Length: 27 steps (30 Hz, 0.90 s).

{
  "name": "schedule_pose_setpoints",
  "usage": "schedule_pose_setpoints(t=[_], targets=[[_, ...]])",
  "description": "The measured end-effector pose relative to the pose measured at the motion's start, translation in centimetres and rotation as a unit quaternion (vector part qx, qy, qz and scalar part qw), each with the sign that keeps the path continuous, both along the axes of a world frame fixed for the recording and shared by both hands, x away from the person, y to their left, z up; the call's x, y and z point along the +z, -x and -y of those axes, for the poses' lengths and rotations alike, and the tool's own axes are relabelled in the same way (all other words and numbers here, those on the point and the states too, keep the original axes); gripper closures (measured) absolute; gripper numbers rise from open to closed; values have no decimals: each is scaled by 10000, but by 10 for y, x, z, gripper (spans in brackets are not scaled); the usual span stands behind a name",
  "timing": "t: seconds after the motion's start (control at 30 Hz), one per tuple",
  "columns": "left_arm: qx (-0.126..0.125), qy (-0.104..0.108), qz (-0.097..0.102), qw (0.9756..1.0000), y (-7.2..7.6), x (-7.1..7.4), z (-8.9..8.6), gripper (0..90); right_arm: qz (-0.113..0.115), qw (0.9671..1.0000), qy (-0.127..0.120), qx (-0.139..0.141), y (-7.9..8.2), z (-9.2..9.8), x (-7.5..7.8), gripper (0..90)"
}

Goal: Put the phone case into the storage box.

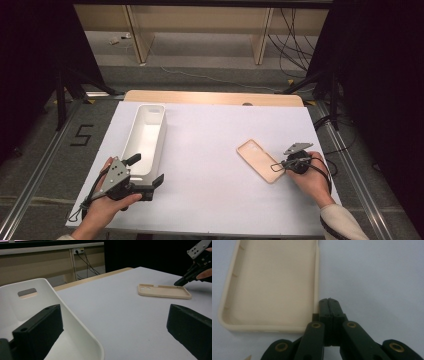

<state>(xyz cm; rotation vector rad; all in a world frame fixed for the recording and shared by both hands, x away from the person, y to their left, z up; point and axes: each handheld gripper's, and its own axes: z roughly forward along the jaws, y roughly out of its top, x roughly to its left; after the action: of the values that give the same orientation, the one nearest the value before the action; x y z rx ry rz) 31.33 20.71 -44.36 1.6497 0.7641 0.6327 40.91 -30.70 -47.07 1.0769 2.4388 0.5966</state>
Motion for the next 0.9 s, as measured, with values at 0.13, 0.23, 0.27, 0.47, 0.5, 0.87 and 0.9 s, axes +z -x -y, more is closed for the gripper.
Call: schedule_pose_setpoints(t=[0.13, 0.23, 0.27, 0.47, 0.5, 0.87, 0.9], targets=[[-9, 5, 22, 10000, 0, 0, 0, 0, 48, 10000, 19, 31, 0, -1, 0, 900], [13, -9, -15, 10000, 1, 0, 0, 0, 26, 9999, 89, 116, 1, -1, 0, 900], [-34, -11, 46, 10000, -1, 0, 0, 0, 22, 9999, 44, 91, 1, -2, 0, 900], [-32, 20, 36, 10000, -1, 0, 0, 0, 15, 9999, 59, 147, 3, -5, 1, 900], [-21, 6, 15, 10000, -1, 0, 0, 0, 15, 9999, 59, 147, 3, -5, 1, 900], [-3, -22, -3, 10000, 0, 1, 0, 2, -21, 9995, 143, 273, 7, -9, 1, 900], [-5, -24, -1, 10000, 0, 1, 0, 2, -31, 9993, 189, 328, 7, -9, 2, 900]])
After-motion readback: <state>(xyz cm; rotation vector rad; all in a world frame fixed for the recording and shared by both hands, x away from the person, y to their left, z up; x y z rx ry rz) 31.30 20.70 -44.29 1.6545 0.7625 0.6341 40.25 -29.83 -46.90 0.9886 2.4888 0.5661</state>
